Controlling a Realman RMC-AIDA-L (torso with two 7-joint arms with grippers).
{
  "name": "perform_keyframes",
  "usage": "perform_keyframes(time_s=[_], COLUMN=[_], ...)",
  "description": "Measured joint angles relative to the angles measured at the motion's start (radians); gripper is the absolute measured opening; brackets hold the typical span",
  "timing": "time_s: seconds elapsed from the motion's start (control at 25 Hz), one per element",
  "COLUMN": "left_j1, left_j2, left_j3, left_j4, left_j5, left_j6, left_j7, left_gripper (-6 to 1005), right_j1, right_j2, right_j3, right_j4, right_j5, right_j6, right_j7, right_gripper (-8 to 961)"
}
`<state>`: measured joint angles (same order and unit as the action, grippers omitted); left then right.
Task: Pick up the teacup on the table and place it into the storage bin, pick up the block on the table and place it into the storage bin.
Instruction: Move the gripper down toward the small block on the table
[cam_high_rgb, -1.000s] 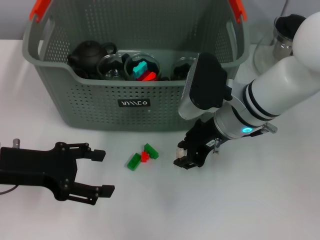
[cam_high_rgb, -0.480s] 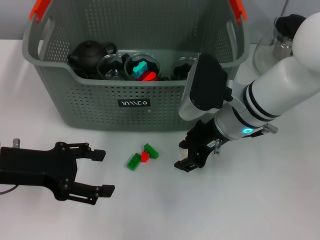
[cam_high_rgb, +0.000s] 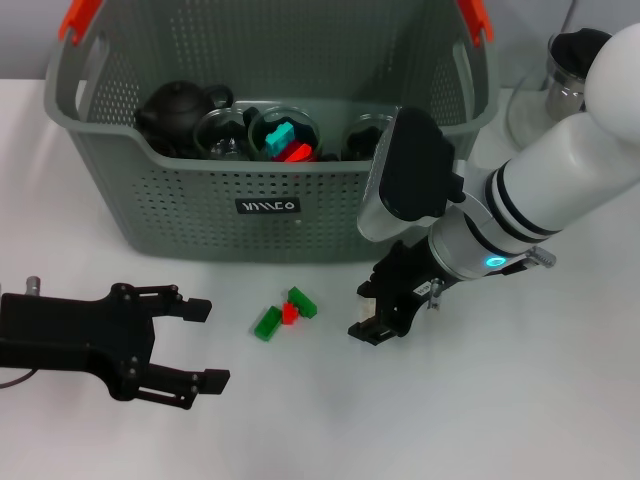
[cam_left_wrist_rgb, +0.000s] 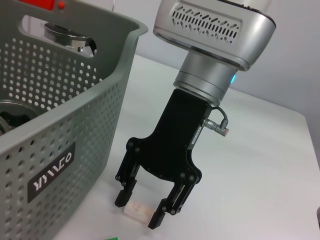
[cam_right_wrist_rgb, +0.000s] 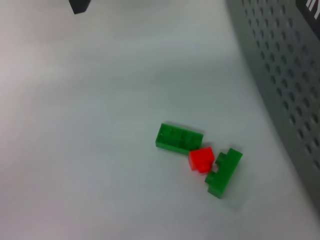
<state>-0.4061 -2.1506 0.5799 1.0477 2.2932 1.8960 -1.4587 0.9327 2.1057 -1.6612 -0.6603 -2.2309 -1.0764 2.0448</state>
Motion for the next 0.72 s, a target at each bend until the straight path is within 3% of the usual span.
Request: perform_keyframes(time_s=[0.72], left_j1=[-0.002], left_j2=[0.000], left_j3=[0.000], left_j4=[0.000], left_j5=[0.000], left_j6=[0.000], left_j7=[-0.001], left_gripper=[917], right_j1=[-0.003], right_j2=[-0.004], right_j3=[0.000], right_j4=[-0.001], right_j5=[-0.003], right_j6=[-0.005], right_j7=[0.003], right_gripper=[557])
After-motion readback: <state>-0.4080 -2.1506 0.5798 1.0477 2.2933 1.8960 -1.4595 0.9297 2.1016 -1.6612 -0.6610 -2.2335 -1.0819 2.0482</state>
